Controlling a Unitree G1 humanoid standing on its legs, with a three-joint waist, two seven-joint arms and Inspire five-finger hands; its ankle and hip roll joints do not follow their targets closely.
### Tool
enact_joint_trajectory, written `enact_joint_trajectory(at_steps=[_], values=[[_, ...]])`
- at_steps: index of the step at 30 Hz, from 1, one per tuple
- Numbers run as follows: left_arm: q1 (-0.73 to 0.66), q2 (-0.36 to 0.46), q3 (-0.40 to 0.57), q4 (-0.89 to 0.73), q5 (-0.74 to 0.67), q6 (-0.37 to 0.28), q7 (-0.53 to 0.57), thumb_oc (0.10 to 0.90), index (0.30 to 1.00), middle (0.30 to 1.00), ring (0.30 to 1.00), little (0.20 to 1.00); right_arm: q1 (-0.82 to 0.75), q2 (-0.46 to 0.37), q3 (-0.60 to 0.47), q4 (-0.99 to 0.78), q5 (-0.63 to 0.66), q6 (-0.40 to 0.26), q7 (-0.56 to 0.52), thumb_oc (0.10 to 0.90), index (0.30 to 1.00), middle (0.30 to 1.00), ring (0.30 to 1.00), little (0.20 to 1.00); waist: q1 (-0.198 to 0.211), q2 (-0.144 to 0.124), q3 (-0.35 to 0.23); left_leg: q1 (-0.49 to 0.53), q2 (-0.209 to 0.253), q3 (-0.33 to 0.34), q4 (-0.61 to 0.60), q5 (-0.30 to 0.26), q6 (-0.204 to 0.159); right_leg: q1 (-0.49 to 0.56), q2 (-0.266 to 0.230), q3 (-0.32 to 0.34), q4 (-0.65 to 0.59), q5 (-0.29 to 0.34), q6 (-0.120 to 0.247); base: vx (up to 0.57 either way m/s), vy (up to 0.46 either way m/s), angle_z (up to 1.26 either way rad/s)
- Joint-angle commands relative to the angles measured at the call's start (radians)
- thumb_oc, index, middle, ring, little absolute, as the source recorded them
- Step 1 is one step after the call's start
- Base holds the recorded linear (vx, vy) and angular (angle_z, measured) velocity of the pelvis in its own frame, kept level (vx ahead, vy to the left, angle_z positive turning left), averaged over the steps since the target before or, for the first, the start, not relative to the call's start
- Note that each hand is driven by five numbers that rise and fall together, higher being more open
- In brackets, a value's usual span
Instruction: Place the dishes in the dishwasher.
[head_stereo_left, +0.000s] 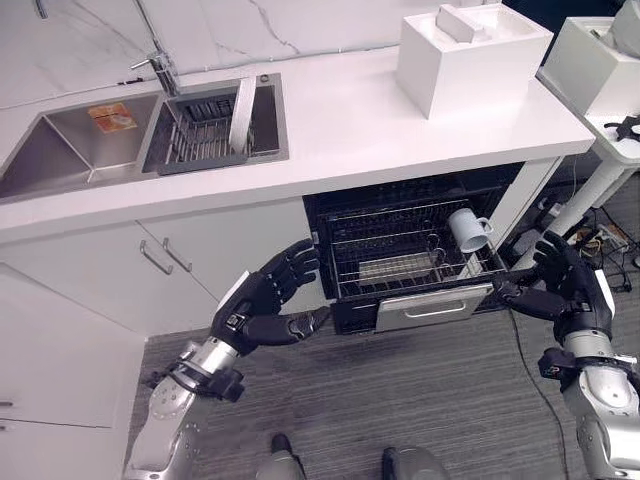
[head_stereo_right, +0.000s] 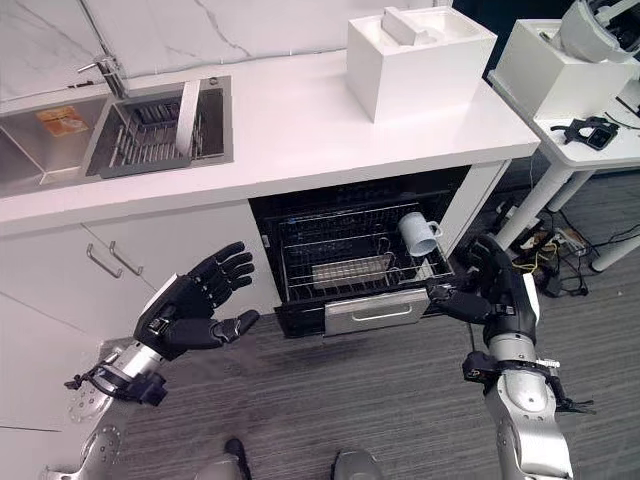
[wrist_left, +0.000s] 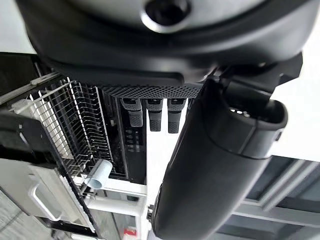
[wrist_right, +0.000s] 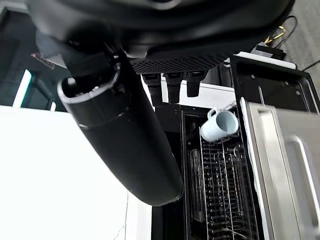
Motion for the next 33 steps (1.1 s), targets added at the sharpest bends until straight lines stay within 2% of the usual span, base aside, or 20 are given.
enact_joint_trajectory(at_steps=[1, 5, 7, 11, 12, 14, 17, 20, 21, 22, 23, 24, 27, 30, 33], values=[[-0.044, 0.008, 0.051, -0.133, -0.063, -0.127, -0.014, 0.8, 0.9, 0.9, 0.9, 0.9, -0.07, -0.04, -0.027, -0.08, -0.031, -0.11, -0.004, 0.8, 0.9, 0.9, 0.9, 0.9, 0.01, -0.001, -0.066, 0.07, 0.0, -0.025, -0.016, -0.114, 0.004, 0.024, 0.062, -0.061, -0.102, 0.002, -0.011, 0.19, 0.508, 0.24], [-0.072, 0.032, 0.067, -0.142, -0.045, -0.1, 0.006, 0.8, 0.9, 0.9, 0.9, 0.9, -0.06, -0.003, -0.021, -0.09, -0.027, -0.116, -0.014, 0.8, 0.9, 0.9, 0.9, 0.9, 0.023, -0.008, -0.064, 0.085, -0.067, -0.046, -0.016, -0.158, 0.063, 0.047, 0.016, -0.068, -0.102, 0.041, 0.037, 0.19, 0.463, 0.24], [-0.074, 0.043, 0.075, -0.148, -0.036, -0.082, 0.005, 0.8, 0.9, 0.9, 0.9, 0.9, -0.05, 0.015, -0.018, -0.09, -0.026, -0.115, -0.009, 0.8, 0.9, 0.9, 0.9, 0.9, 0.035, -0.012, -0.063, 0.086, -0.102, -0.063, -0.016, -0.172, 0.099, 0.061, 0.0, -0.083, -0.102, 0.11, 0.039, 0.19, 0.457, 0.31], [-0.08, 0.037, 0.075, -0.149, -0.034, -0.044, 0.006, 0.8, 0.9, 0.9, 0.9, 0.9, -0.048, 0.042, -0.004, -0.079, -0.04, -0.111, -0.003, 0.8, 0.9, 0.9, 0.9, 0.9, 0.042, 0.0, -0.062, 0.082, -0.127, -0.095, -0.016, -0.189, 0.126, 0.067, 0.013, -0.097, -0.095, 0.184, 0.03, 0.14, 0.325, 0.19], [-0.08, 0.039, 0.076, -0.148, -0.035, -0.039, 0.006, 0.8, 0.9, 0.9, 0.9, 0.9, -0.045, 0.042, -0.003, -0.078, -0.035, -0.112, 0.002, 0.8, 0.9, 0.9, 0.9, 0.9, 0.042, 0.001, -0.062, 0.081, -0.13, -0.099, -0.016, -0.191, 0.131, 0.065, 0.019, -0.099, -0.075, 0.181, 0.028, 0.13, 0.292, 0.32], [-0.071, 0.032, 0.075, -0.158, -0.022, -0.031, 0.023, 0.8, 0.9, 0.9, 0.9, 0.9, -0.058, 0.036, 0.011, -0.067, -0.031, -0.119, 0.025, 0.8, 0.9, 0.9, 0.9, 0.9, 0.066, -0.006, -0.06, 0.079, -0.143, -0.11, -0.016, -0.197, 0.139, 0.045, 0.038, -0.152, -0.014, 0.174, 0.02, 0.09, 0.221, 0.2], [-0.066, 0.02, 0.076, -0.16, -0.028, -0.034, 0.045, 0.8, 0.9, 0.9, 0.9, 0.9, -0.065, 0.01, 0.011, -0.07, -0.016, -0.108, 0.04, 0.8, 0.9, 0.9, 0.9, 0.9, 0.076, -0.027, -0.058, 0.077, -0.157, -0.117, -0.016, -0.189, 0.138, 0.062, 0.125, -0.156, -0.065, 0.108, 0.011, 0.07, 0.084, -0.28], [-0.065, 0.016, 0.077, -0.15, -0.031, -0.043, 0.04, 0.8, 0.9, 0.9, 0.9, 0.9, -0.068, -0.006, 0.009, -0.067, 0.006, -0.116, 0.041, 0.8, 0.9, 0.9, 0.9, 0.9, 0.083, -0.041, -0.049, 0.086, -0.164, -0.103, -0.016, -0.185, 0.13, 0.065, 0.154, -0.181, -0.102, 0.093, -0.005, 0.05, -0.014, -0.51], [-0.064, 0.012, 0.072, -0.138, -0.037, -0.051, 0.035, 0.8, 0.9, 0.9, 0.9, 0.9, -0.065, -0.016, 0.005, -0.063, 0.032, -0.127, 0.048, 0.8, 0.9, 0.9, 0.9, 0.9, 0.08, -0.052, -0.045, 0.089, -0.174, -0.09, -0.016, -0.181, 0.125, 0.047, 0.165, -0.167, -0.102, 0.064, -0.016, 0.06, -0.101, -0.54], [-0.073, 0.014, 0.062, -0.127, -0.053, -0.052, 0.026, 0.8, 0.9, 0.9, 0.9, 0.9, -0.05, -0.017, 0.0, -0.059, 0.04, -0.15, 0.052, 0.8, 0.9, 0.9, 0.9, 0.9, 0.062, -0.06, -0.043, 0.096, -0.184, -0.08, -0.016, -0.181, 0.122, 0.021, 0.184, -0.122, -0.102, 0.044, -0.022, 0.09, -0.148, -0.26], [-0.083, 0.015, 0.053, -0.12, -0.048, -0.056, 0.022, 0.8, 0.9, 0.9, 0.9, 0.9, -0.04, -0.013, -0.001, -0.059, 0.042, -0.164, 0.051, 0.8, 0.9, 0.9, 0.9, 0.9, 0.051, -0.06, -0.041, 0.099, -0.187, -0.077, -0.016, -0.182, 0.124, 0.014, 0.192, -0.105, -0.102, 0.043, -0.026, 0.13, -0.223, 0.06], [-0.082, 0.013, 0.045, -0.115, -0.055, -0.069, 0.023, 0.8, 0.9, 0.9, 0.9, 0.9, -0.029, -0.009, -0.001, -0.051, 0.042, -0.179, 0.052, 0.8, 0.9, 0.9, 0.9, 0.9, 0.039, -0.058, -0.043, 0.113, -0.185, -0.065, -0.016, -0.183, 0.121, 0.009, 0.189, -0.096, -0.102, 0.043, -0.027, 0.14, -0.233, 0.4], [-0.067, 0.0, 0.04, -0.13, -0.068, -0.059, 0.025, 0.8, 0.9, 0.9, 0.9, 0.9, -0.032, -0.003, 0.012, -0.051, 0.031, -0.181, 0.04, 0.8, 0.9, 0.9, 0.9, 0.9, 0.037, -0.055, -0.056, 0.136, -0.186, -0.045, -0.016, -0.185, 0.114, 0.017, 0.181, -0.087, -0.102, 0.03, -0.035, 0.17, -0.243, -0.04], [-0.063, -0.001, 0.036, -0.135, -0.063, -0.064, 0.045, 0.8, 0.9, 0.9, 0.9, 0.9, -0.045, -0.001, 0.026, -0.068, 0.005, -0.148, 0.037, 0.8, 0.9, 0.9, 0.9, 0.9, 0.027, -0.052, -0.061, 0.164, -0.183, -0.035, -0.016, -0.183, 0.106, 0.032, 0.189, -0.056, -0.102, 0.021, -0.049, 0.17, -0.235, -0.18], [-0.052, -0.005, 0.041, -0.142, -0.049, -0.066, 0.041, 0.8, 0.9, 0.9, 0.9, 0.9, -0.028, -0.003, 0.014, -0.071, 0.014, -0.149, 0.044, 0.8, 0.9, 0.9, 0.9, 0.9, 0.026, -0.068, -0.058, 0.185, -0.189, -0.026, -0.016, -0.177, 0.097, 0.038, 0.176, -0.038, -0.102, 0.019, -0.058, 0.1, -0.219, 0.01]])
